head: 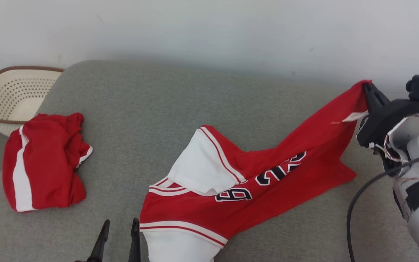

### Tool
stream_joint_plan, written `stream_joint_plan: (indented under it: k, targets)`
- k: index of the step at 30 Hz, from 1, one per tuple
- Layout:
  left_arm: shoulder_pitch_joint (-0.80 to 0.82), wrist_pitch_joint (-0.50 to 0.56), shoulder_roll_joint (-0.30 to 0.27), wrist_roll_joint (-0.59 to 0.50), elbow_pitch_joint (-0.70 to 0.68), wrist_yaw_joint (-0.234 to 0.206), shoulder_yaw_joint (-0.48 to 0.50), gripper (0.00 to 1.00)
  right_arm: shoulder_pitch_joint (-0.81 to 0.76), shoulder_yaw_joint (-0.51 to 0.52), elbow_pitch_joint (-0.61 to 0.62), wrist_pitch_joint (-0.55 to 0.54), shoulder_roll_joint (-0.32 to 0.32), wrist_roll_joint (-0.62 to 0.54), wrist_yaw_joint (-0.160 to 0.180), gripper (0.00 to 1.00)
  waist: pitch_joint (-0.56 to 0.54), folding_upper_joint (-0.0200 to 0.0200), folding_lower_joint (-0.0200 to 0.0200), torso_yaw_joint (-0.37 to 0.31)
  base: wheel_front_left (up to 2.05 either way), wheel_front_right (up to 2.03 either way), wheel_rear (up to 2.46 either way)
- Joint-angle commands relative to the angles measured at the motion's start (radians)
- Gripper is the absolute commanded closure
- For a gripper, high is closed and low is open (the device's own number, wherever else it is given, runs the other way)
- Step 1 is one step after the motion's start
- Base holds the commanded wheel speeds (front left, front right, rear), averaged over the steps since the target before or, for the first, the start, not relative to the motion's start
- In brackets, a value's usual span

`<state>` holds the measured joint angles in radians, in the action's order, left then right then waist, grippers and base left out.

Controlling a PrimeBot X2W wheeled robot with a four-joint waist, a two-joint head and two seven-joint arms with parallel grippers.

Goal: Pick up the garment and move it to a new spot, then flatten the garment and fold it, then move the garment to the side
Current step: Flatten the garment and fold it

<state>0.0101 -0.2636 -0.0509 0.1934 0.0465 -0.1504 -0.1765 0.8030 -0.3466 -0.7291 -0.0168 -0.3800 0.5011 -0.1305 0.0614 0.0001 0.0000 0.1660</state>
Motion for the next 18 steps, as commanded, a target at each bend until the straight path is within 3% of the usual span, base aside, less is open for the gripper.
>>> stream_joint_plan:
  k: [1,8,9,10,18]
  targets:
    - [0.019,-0.002,0.000,0.005,0.001,-0.001,-0.003,0.00,0.024,-0.007,-0.013,0.007,0.003,-0.006,0.000,1.00,0.016,-0.0001,0.0000,0.026,0.00,0.00,0.00]
    - [0.046,-0.002,0.000,0.023,0.014,-0.007,-0.044,0.00,0.164,-0.046,-0.191,0.111,0.010,-0.047,0.000,1.00,0.052,-0.0001,0.0000,0.078,0.00,0.00,0.00]
    - [0.052,-0.002,0.000,0.026,0.015,-0.008,-0.049,0.00,0.176,-0.052,-0.222,0.126,0.006,-0.063,0.000,0.82,0.055,-0.0001,0.0000,0.085,0.00,0.00,0.00]
    - [0.057,-0.002,0.000,0.028,0.017,-0.009,-0.051,0.00,0.192,-0.056,-0.251,0.137,0.010,-0.071,0.000,0.00,0.058,-0.0001,0.0000,0.089,0.00,0.00,0.00]
    - [0.045,-0.002,0.000,0.026,0.024,-0.018,-0.043,0.00,0.226,-0.112,-0.382,0.215,0.046,-0.077,0.000,0.00,0.044,-0.0001,0.0000,0.063,0.00,0.00,0.00]
